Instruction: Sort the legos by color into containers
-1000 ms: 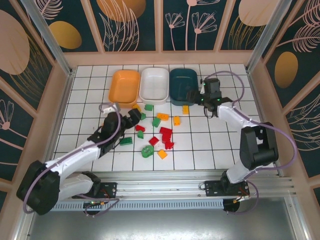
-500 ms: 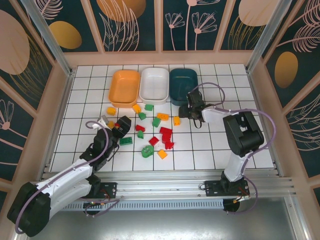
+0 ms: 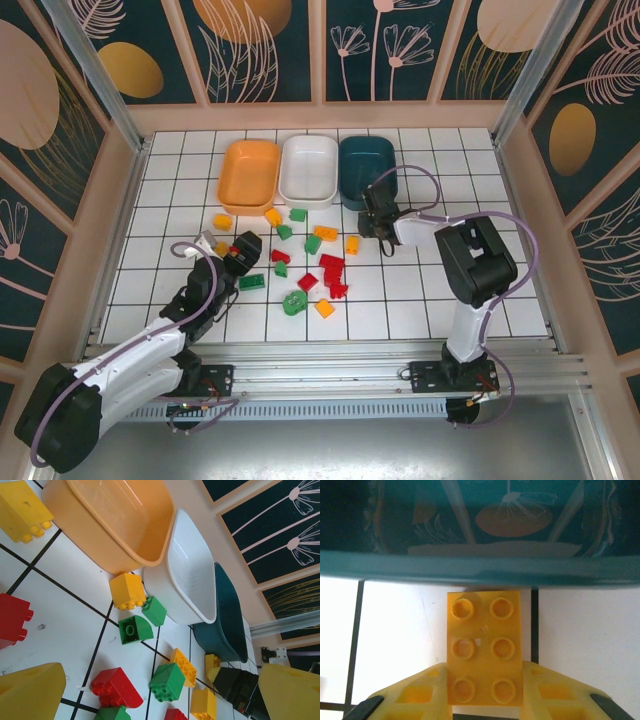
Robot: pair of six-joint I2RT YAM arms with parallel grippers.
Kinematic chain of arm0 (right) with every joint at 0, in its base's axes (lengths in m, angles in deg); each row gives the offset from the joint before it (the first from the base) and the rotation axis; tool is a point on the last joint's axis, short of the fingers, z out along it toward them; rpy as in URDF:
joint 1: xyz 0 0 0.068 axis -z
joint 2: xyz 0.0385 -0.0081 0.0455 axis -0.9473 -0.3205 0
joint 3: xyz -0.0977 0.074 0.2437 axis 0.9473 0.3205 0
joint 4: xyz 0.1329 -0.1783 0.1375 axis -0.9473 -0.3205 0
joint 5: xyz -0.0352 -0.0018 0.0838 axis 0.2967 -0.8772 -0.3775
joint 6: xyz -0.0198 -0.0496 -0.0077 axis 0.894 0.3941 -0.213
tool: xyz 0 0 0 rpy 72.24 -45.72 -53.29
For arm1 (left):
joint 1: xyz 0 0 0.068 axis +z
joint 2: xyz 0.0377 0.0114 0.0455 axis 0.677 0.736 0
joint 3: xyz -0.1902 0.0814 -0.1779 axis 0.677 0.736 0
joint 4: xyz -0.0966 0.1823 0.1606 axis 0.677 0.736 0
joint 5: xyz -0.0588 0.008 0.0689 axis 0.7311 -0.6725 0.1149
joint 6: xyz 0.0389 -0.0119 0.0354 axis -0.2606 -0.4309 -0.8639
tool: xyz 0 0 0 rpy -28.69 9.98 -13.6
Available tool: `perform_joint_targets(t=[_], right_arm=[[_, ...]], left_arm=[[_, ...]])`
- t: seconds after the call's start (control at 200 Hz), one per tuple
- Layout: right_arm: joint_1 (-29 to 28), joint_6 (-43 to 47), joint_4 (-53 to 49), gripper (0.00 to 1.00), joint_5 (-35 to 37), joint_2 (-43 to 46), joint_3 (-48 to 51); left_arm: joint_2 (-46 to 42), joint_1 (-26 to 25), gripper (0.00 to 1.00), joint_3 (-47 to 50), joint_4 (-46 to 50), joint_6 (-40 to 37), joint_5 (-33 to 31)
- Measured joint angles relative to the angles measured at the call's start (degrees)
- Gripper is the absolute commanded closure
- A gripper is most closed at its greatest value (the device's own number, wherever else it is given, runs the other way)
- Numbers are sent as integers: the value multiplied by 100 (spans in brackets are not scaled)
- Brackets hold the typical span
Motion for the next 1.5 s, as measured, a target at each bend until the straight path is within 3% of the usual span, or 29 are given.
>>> perform_joint_targets(t=[0.305, 0.41, 0.515, 0.606, 0.666, 0.761, 0.956, 1.086, 1.216, 1.386, 1.501], right_arm=[[-568, -7, -269, 75, -17, 1427, 127], [-348, 0, -256, 75, -179, 1440, -269], [129, 35, -118, 75, -385, 918, -732], [474, 39, -83, 69, -507, 409, -999], [616, 35, -125, 52, -542, 107, -1178], [697, 103, -181, 42, -595, -203, -1449], [623, 173, -291, 38, -588, 109, -1495], [337, 142, -251, 42, -455, 1064, -868], [-358, 127, -236, 44, -487, 1777, -251], [-1456, 251, -280, 42, -511, 1467, -157], [-1902, 435, -323, 38, -511, 973, -177]], left_arm=[[201, 0, 2, -22, -35, 13, -57], [466, 0, 3, -114, -39, 68, 37], [791, 0, 4, -328, 24, 138, 229], [1108, 0, 4, -560, 66, 155, 522], [1268, 0, 3, -664, 72, 153, 713], [1471, 0, 2, -802, 131, 129, 981], [1576, 0, 2, -920, 175, 44, 1276], [1648, 0, 2, -920, 177, 0, 1320], [1593, 0, 2, -929, 358, -46, 1123], [1128, 0, 1, -929, 763, -42, 573], [682, 0, 2, -911, 960, -44, 315]])
